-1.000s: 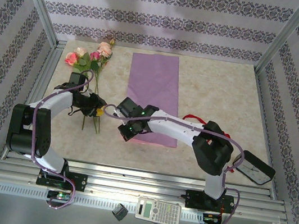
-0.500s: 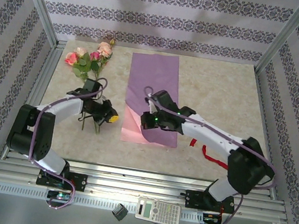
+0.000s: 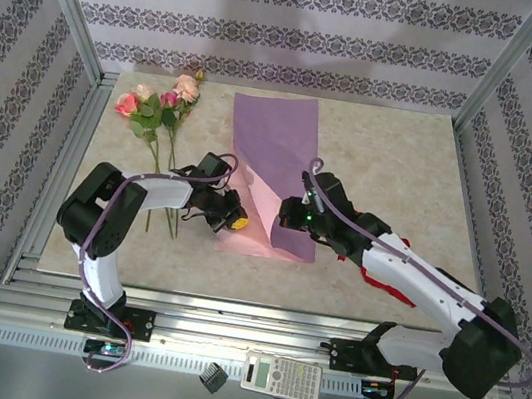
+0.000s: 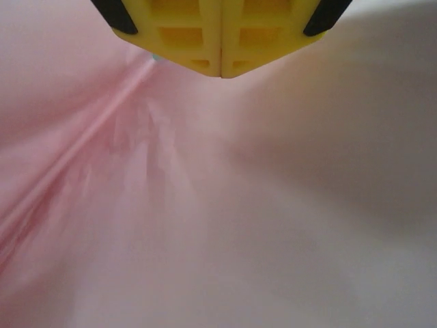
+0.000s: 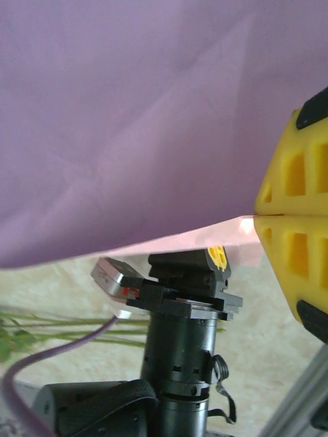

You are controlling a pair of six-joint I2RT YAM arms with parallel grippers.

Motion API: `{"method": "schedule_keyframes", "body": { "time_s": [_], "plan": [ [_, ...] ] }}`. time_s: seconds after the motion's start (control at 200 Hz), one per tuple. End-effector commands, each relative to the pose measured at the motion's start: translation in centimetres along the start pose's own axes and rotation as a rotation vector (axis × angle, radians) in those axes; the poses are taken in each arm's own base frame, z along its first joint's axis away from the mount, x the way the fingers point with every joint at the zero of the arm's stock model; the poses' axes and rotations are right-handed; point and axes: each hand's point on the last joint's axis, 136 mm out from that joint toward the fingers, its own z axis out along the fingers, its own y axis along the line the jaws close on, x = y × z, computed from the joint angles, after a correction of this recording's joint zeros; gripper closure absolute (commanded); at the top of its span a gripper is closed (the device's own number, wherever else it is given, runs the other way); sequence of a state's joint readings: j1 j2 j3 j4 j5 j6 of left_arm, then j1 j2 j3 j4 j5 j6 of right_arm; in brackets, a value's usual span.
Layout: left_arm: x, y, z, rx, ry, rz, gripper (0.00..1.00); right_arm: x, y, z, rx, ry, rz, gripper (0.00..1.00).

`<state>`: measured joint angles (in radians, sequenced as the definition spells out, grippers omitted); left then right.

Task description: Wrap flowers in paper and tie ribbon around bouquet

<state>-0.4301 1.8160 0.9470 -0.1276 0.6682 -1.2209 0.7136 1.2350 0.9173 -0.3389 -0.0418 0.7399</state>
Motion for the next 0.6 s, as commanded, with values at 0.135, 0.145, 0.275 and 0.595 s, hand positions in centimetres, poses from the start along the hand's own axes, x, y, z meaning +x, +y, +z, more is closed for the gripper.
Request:
{"method": "schedule_keyframes", "body": {
  "time_s": [0.135,0.145,0.275,0.595],
  "plan": [
    [-1.7,3.0,1.0,-0.074,-0.101,-0.101,1.0,-0.2,-9.7,-3.9,0.323,-0.102,0.151,1.0],
    [-1.6,3.1,1.0,-0.077,-0.103,-0.104,1.0,-0.2,-10.1,-4.0,0.334,-0.104,0.155,1.0],
    [-1.6,4.6,0.1,-0.103,-0.139,-0.133,1.0,0.9,-14.9,-6.2,0.492,-0.1,0.24,1.0],
    [-2.4,5.4,-1.7,-0.108,-0.187,-0.165,1.0,4.3,-21.5,-8.9,0.728,-0.033,0.377,1.0]
  ]
}}
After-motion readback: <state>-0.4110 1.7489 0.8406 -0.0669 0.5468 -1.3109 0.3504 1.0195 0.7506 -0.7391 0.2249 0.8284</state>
